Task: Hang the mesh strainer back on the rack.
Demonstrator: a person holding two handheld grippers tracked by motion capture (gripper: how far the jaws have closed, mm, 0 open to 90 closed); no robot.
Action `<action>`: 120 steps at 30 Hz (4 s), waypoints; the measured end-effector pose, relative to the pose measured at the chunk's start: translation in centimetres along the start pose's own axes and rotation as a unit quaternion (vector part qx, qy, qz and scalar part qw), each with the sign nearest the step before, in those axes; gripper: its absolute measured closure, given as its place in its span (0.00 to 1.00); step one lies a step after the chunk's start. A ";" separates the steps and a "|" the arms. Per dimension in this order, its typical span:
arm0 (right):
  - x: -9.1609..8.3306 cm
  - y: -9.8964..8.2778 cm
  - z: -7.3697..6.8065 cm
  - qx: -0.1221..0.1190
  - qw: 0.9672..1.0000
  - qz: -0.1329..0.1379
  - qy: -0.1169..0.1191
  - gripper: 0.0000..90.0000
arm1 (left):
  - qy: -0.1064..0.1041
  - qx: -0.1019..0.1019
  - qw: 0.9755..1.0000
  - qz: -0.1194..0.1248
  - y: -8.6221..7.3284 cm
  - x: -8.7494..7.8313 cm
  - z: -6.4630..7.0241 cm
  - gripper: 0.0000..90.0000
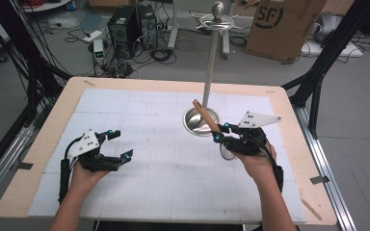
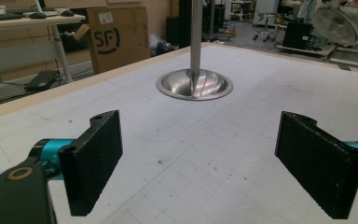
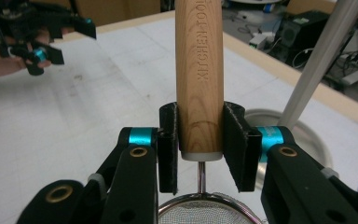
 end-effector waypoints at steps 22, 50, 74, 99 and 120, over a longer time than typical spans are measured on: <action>-3.7 5.8 1.6 -0.003 0.997 0.075 -0.030 0.76 | 0.001 0.002 1.000 -0.002 -0.1 0.0 0.0 0.17; -7.1 10.8 4.8 0.000 0.991 0.117 -0.064 0.76 | -0.002 -0.001 1.000 -0.003 -0.1 0.1 0.0 0.17; -7.4 13.7 7.9 0.016 0.989 0.114 -0.088 0.76 | -0.002 -0.004 1.000 -0.002 -0.1 0.1 0.0 0.17; -4.4 14.0 6.0 -0.008 0.994 0.090 -0.059 0.76 | -0.002 -0.003 1.000 -0.002 -0.2 0.1 0.0 0.17; -1.7 13.9 5.9 0.003 0.994 0.062 -0.093 0.76 | -0.002 -0.005 1.000 0.000 -0.1 0.0 -0.1 0.17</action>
Point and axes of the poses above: each handheld gripper's, and its own axes: x roughly forward along the jaws, y roughly out of its top, z roughly to its right, the point moved 5 cm from there along x, roughly forward along the jaws, and after that the axes turned 12 degrees about x, right-handed, at the moved point
